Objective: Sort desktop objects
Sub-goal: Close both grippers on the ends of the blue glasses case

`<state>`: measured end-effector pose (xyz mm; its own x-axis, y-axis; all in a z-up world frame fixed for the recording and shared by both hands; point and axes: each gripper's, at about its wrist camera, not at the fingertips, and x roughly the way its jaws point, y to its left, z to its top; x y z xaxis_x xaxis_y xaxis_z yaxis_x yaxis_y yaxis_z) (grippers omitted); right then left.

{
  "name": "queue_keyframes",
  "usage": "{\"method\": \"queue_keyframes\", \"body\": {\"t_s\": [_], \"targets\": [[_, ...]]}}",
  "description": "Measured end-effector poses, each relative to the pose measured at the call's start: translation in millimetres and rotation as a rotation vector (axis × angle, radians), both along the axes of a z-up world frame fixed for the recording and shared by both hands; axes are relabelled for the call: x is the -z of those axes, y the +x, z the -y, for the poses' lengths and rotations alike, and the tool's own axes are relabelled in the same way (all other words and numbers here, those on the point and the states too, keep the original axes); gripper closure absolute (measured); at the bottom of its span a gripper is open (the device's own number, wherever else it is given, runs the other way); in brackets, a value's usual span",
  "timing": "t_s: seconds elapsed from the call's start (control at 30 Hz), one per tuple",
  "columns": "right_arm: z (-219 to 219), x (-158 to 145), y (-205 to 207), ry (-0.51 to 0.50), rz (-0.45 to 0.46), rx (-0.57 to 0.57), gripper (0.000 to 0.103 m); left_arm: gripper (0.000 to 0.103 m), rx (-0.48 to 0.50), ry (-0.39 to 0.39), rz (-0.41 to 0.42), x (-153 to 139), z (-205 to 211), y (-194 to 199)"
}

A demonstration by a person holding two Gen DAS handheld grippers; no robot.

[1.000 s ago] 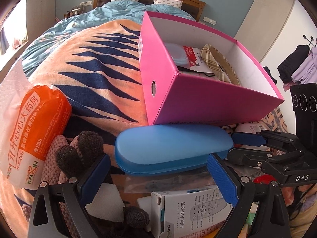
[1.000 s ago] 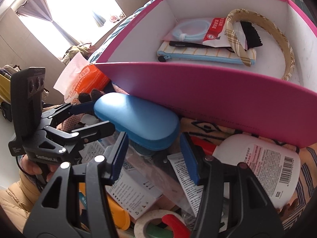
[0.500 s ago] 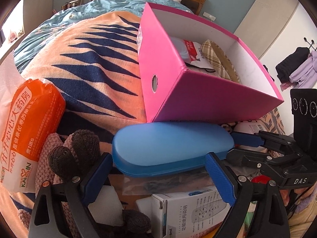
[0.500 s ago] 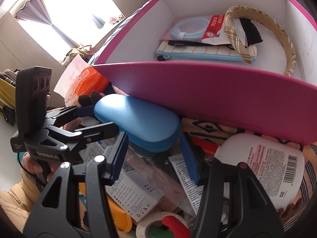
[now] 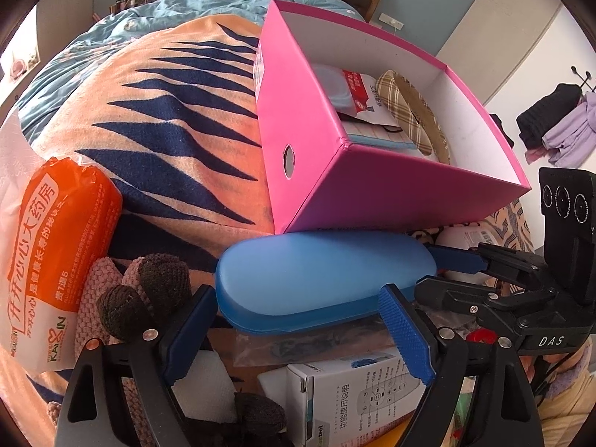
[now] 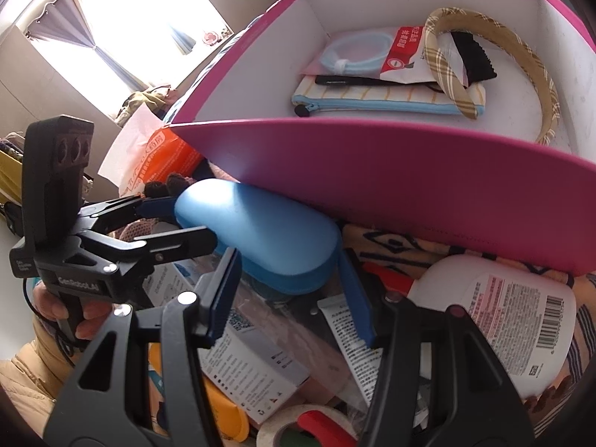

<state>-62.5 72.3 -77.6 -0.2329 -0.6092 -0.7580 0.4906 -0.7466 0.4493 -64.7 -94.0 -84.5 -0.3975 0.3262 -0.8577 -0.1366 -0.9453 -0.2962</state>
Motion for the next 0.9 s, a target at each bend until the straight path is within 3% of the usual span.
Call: {"method": "queue_keyframes", "body": {"t_s": [0.57, 0.9], "targets": [[0.8, 2.2, -7.1, -0.020, 0.016, 0.031, 0.046, 0.015, 0.003, 0.013, 0.040, -0.2, 1.0, 0.8], [-6.0, -4.0, 3.8, -0.039, -0.024, 0.021, 0.050, 0.016, -0.028, 0.032, -0.017, -16.9, 2.5, 12.9]]}}
